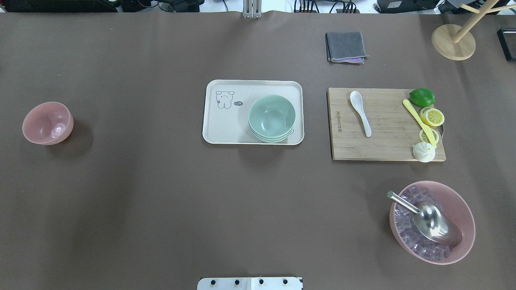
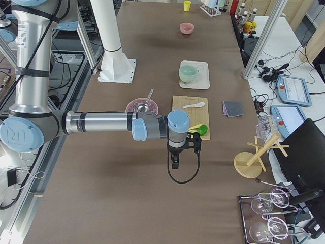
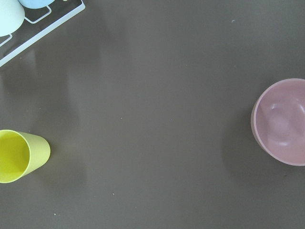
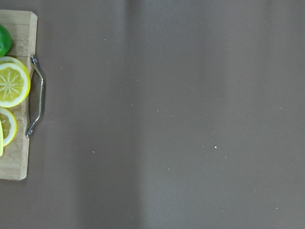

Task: Stack pink bowl on green and place spoon

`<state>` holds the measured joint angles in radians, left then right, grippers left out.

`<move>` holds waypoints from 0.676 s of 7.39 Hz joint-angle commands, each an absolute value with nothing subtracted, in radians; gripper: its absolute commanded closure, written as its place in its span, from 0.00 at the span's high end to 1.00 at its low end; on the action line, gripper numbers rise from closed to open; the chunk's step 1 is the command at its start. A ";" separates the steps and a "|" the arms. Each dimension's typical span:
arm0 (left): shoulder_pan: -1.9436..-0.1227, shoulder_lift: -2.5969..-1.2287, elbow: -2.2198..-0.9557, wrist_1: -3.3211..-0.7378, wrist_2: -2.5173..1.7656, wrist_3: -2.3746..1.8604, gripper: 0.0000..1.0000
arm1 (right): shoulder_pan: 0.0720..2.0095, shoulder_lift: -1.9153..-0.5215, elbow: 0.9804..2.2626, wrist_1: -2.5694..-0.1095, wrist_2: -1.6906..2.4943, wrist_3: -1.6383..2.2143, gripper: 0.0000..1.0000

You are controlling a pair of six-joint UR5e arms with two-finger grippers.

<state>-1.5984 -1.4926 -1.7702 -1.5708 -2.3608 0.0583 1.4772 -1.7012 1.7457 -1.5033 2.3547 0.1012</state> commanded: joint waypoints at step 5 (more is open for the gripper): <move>-1.597 -1.496 -1.763 -1.725 -2.361 0.058 0.98 | 1.477 -1.691 1.755 -1.493 2.356 0.094 1.00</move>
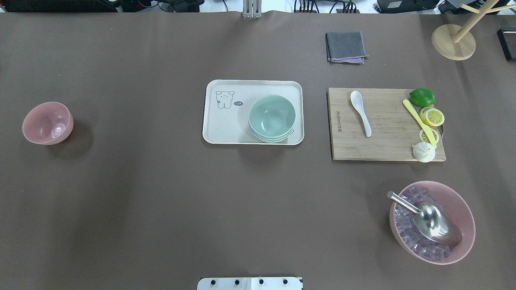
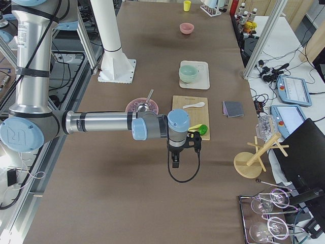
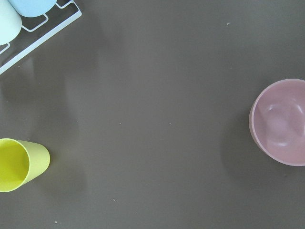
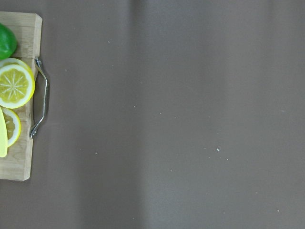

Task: Stack pink bowl on green and place spoon

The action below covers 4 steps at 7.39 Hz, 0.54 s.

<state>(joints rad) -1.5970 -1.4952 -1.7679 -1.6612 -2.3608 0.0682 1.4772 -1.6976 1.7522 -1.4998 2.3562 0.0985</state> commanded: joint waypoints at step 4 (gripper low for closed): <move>-1.585 -1.561 -1.740 -1.730 -2.361 0.058 0.98 | 1.477 -1.693 1.747 -1.348 2.367 0.106 1.00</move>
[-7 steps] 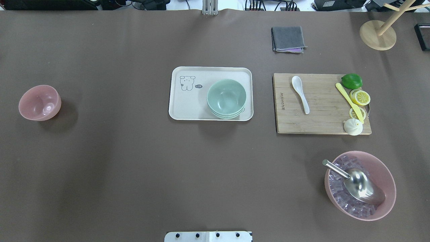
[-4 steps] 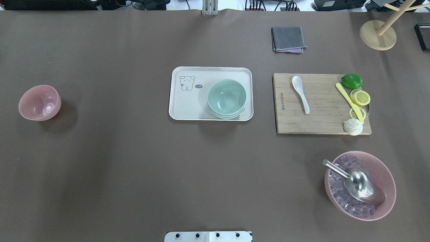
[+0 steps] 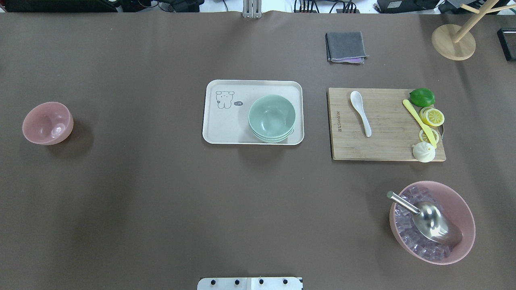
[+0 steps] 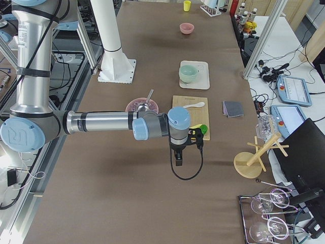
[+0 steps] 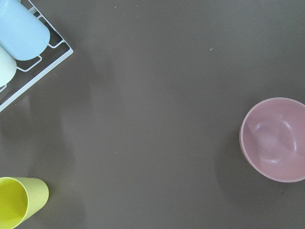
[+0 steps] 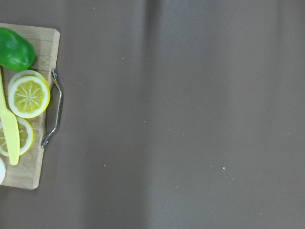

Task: Stack pink bowl on green and place spoon

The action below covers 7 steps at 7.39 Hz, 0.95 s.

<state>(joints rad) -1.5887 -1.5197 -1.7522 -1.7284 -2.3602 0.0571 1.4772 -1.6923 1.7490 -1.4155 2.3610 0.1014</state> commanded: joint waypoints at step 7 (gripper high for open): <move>-1.525 -1.600 -1.697 -1.888 -2.384 0.021 0.98 | 1.407 -1.632 1.752 -1.175 2.358 0.109 1.00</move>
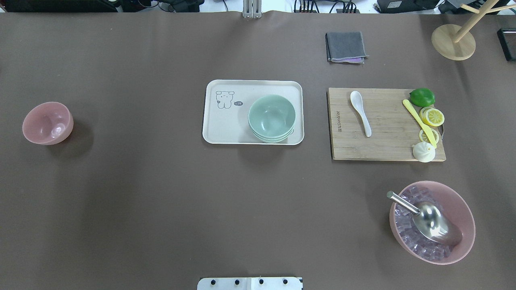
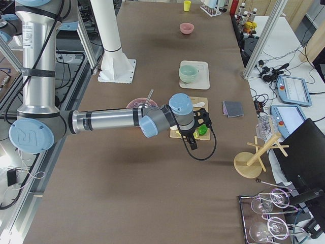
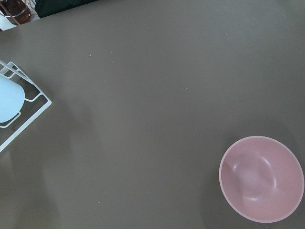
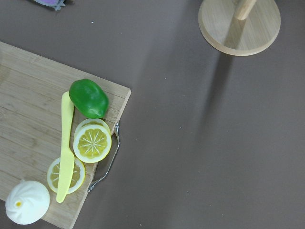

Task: Stack pink bowl on green and place spoon

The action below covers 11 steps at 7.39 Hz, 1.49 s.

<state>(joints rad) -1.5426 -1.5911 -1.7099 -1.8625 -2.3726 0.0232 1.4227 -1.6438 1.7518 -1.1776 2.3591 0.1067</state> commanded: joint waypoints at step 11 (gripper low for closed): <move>-1.181 -1.713 -1.367 -2.118 -2.312 -0.258 0.74 | 1.224 -1.585 1.733 -1.177 2.272 0.333 1.00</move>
<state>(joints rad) -1.2013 -1.7119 -1.3685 -2.1145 -2.3136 -0.2574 1.2244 -1.5846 1.7335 -1.1755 2.2718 0.3340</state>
